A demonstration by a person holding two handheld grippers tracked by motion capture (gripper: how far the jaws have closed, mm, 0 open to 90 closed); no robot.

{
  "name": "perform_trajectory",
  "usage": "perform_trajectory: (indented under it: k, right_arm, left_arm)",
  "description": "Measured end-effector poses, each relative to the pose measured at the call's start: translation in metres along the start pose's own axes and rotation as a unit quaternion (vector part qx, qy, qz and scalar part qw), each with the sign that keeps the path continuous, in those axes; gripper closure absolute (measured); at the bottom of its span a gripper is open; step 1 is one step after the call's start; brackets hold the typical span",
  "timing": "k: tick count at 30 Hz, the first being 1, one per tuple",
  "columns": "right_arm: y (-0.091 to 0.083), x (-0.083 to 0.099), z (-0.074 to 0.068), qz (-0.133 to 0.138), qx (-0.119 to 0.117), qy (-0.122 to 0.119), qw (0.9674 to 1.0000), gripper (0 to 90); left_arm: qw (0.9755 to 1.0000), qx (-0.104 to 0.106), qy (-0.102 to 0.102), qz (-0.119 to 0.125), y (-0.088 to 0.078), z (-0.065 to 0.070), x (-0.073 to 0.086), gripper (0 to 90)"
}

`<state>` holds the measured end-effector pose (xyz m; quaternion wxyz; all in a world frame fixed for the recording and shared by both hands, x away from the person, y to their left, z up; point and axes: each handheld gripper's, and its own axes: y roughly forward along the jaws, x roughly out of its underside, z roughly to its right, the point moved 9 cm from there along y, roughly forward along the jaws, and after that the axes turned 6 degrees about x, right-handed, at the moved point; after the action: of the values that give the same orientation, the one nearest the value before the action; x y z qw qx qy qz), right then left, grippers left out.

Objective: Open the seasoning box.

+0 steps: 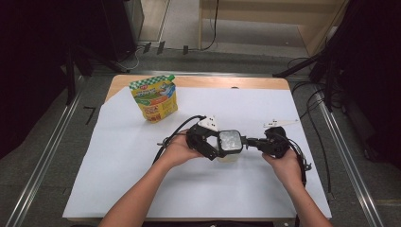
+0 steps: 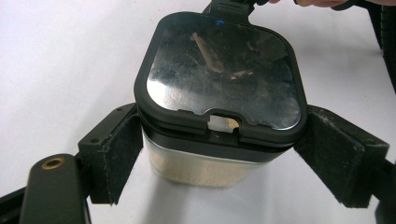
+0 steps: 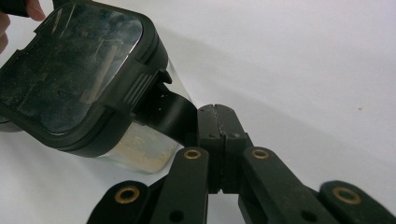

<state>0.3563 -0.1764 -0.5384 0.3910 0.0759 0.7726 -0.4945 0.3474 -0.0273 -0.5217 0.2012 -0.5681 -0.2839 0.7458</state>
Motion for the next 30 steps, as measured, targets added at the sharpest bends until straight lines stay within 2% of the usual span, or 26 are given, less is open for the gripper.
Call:
perform_trajectory:
  k: [30]
  right_arm:
    - [-0.0004, 0.0012, 0.0001, -0.002, 0.000, 0.001, 1.0000, 90.0]
  left_arm:
    - [0.9992, -0.018, 0.021, -0.028, -0.0042, 0.0029, -0.0069, 18.2]
